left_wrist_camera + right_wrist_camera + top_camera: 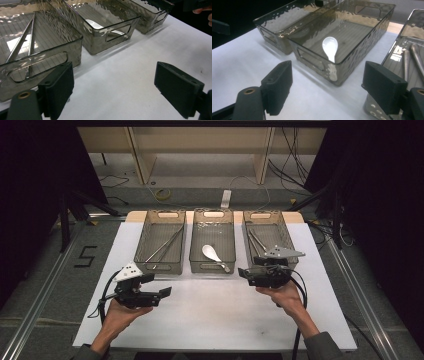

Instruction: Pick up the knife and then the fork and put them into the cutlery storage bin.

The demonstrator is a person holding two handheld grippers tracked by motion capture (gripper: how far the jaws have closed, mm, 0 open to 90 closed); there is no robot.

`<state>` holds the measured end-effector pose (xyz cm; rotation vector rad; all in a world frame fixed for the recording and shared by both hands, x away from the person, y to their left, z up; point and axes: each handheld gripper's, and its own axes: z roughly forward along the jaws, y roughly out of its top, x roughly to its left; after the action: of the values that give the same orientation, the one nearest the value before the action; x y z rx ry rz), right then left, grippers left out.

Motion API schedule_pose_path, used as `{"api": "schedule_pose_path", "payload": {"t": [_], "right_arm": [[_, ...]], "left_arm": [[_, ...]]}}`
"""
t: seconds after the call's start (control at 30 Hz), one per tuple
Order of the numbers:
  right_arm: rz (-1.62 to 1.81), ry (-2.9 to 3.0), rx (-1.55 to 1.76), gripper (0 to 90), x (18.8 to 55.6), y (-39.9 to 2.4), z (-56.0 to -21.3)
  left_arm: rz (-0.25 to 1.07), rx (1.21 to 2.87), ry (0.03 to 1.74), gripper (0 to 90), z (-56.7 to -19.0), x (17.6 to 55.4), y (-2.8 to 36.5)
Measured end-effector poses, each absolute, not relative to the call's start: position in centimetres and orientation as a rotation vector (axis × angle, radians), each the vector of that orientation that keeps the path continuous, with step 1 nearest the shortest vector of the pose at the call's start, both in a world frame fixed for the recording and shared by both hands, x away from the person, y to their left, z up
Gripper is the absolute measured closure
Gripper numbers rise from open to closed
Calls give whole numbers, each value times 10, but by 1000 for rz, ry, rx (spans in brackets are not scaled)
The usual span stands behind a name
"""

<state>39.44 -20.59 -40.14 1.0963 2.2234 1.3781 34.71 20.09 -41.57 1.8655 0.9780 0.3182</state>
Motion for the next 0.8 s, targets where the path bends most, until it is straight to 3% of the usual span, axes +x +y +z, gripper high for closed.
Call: {"api": "schedule_pose_path", "payload": {"t": [0.8], "right_arm": [[1439, 2192, 1091, 203, 346, -228, -426]], "left_arm": [[295, 1828, 971, 154, -414, 346, 204]]}}
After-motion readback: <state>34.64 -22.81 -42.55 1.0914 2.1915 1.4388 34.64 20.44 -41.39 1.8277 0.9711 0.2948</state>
